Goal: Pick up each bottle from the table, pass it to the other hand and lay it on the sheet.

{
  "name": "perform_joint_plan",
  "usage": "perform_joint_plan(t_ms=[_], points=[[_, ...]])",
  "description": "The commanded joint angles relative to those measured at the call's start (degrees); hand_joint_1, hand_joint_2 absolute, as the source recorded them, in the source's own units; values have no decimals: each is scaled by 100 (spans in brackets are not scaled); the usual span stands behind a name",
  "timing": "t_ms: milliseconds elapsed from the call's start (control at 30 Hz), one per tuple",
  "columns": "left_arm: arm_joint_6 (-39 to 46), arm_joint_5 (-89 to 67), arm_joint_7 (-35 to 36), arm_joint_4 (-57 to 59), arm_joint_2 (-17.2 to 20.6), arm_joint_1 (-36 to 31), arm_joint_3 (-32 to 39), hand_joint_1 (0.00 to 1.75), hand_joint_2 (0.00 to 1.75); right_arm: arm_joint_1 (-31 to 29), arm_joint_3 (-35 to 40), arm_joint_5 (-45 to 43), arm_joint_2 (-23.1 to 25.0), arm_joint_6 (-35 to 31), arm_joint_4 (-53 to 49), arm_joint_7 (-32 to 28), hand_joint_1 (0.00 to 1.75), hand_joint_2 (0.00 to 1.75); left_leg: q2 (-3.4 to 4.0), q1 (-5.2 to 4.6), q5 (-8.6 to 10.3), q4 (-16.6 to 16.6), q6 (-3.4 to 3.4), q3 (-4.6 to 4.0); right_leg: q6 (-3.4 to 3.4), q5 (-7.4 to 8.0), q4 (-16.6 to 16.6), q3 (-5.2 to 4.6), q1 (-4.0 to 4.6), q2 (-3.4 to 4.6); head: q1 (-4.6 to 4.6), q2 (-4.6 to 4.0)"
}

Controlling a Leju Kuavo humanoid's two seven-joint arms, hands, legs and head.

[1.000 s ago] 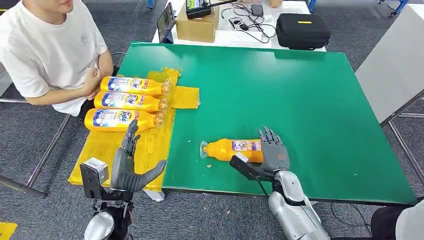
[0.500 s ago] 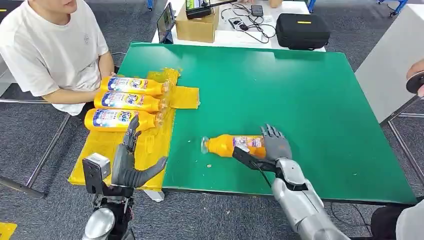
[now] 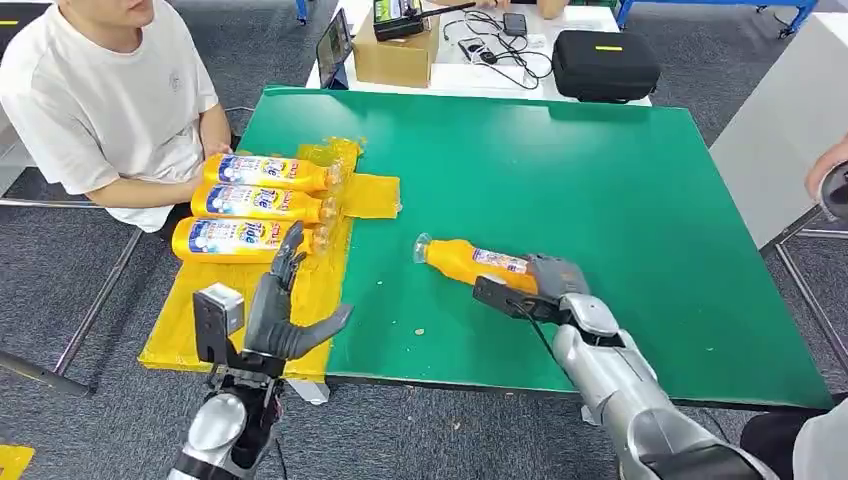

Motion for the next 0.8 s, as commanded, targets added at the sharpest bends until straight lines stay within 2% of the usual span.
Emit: perform_joint_plan(t_ms=[33,200,300,333,400,433,500,567,600,667,700,800], points=[[-5,192,-71,752,185,-481,-394,0,175,72,-177,-660,-14,7,755,-1147,175,175,-17,6,2,-11,-5,18,-10,-3,-14,27,8,-22,0,0],[122,324,-100,664,231,-387,-400,0,175,551,-1208,-2160,447,-384,322,-2342,175,175,7,13,-6,-16,-11,41,-19,-4,-19,44,15,-4,2,0],[293,1367,468,997,-87,-325,-116,0,175,1006,-1686,-3458,889,-695,-599,-3542,175,175,19,8,-7,-13,-10,34,-15,-2,-10,28,10,9,0,0],[436,1622,544,1204,-154,-353,-92,0,175,1206,-1637,-3806,999,-714,-1052,-3670,175,175,18,11,-8,-16,-14,41,-21,-5,-13,35,14,5,0,0],[494,1785,442,1509,-158,-427,-182,0,175,1468,-1315,-4060,1008,-779,-1713,-3398,175,175,25,12,-9,-12,-13,33,-19,-4,-7,25,16,13,2,0],[593,1940,576,1707,-188,-457,-206,0,175,1634,-1342,-4467,1062,-920,-2113,-3592,175,175,16,6,-6,-7,-8,17,-12,-4,1,11,9,9,0,0],[716,1947,526,2106,-219,-488,-397,0,175,1959,-1264,-4883,1102,-1603,-2931,-3957,175,175,12,10,-11,-6,-13,16,-19,-11,4,10,13,3,-4,0],[426,2019,301,2251,-196,-419,-636,0,175,2186,-1162,-5199,1054,-2055,-3639,-4005,175,175,-1,9,-8,-8,-9,4,-13,-13,-1,1,11,-9,0,0],[427,2013,271,2238,-197,-394,-668,0,175,2215,-1113,-5233,1012,-2072,-3773,-3919,175,175,-8,9,-13,-4,-8,8,-14,-19,0,11,11,-18,0,0],[78,1494,-251,2035,28,-305,-1053,0,175,2309,-1186,-5360,1030,-2609,-4097,-4382,175,175,-9,5,-12,0,-5,-9,-9,-16,5,-3,5,-12,0,0],[-52,1341,-365,1933,91,-262,-1165,0,175,2337,-1162,-5376,990,-2684,-4224,-4424,175,175,0,2,-11,-1,-5,-16,-9,-13,4,-12,3,-2,0,0],[-515,1225,-544,1634,155,-106,-1305,0,175,2440,-904,-5496,921,-2419,-4390,-4284,175,175,-1,1,-15,-2,-8,-8,-14,-18,1,-1,2,-8,2,0]])
